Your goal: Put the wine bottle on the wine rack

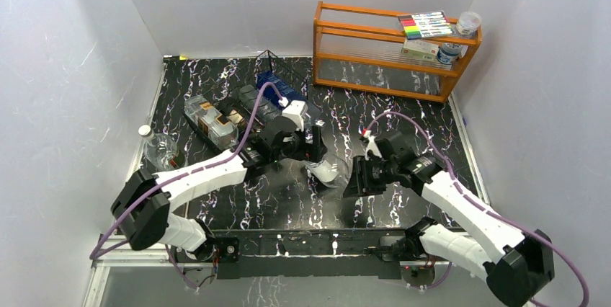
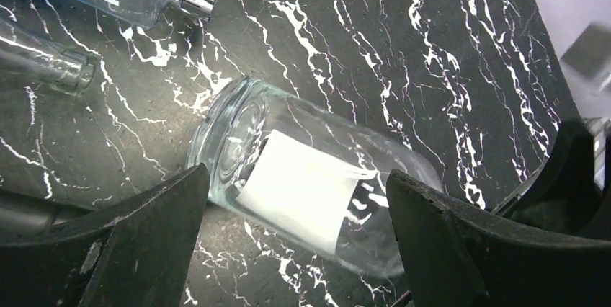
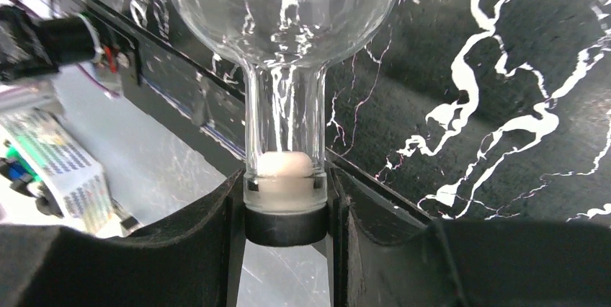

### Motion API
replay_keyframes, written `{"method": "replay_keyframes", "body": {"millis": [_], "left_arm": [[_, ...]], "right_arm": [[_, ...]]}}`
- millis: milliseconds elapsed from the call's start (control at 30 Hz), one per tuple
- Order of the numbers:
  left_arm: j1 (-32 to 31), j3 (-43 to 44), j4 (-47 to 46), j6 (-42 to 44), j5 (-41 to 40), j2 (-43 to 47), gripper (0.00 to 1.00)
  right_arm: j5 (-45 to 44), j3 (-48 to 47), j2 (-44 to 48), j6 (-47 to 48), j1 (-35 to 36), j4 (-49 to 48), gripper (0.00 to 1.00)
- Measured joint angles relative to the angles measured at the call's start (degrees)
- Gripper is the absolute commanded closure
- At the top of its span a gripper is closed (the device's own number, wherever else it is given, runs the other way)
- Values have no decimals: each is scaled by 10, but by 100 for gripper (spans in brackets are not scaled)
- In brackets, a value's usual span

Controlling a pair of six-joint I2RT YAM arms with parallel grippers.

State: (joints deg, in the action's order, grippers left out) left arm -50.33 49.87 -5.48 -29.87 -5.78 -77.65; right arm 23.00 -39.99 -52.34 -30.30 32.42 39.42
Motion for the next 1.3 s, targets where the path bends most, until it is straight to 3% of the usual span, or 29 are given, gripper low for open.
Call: {"method": "replay_keyframes", "body": {"millis": [233,600,933,1133,1300], "left_arm": [[19,42,27,-33,10,-68,8],[67,42,38,-64,73,-74,8],[70,42,38,-61,96,-75,8],[77,42,42,-60,97,-75,8],[83,42,45,-57,97,-75,8]], "right_arm": [[-84,0,-59,-16,74,-6,74],[-191,22,-95,-38,72,-21,69],[-247,20,-134,-45,78,-20,56],[-267,20,-139,-59,78,-22,41],[-287,20,-143,-70,78,-24,39]]}}
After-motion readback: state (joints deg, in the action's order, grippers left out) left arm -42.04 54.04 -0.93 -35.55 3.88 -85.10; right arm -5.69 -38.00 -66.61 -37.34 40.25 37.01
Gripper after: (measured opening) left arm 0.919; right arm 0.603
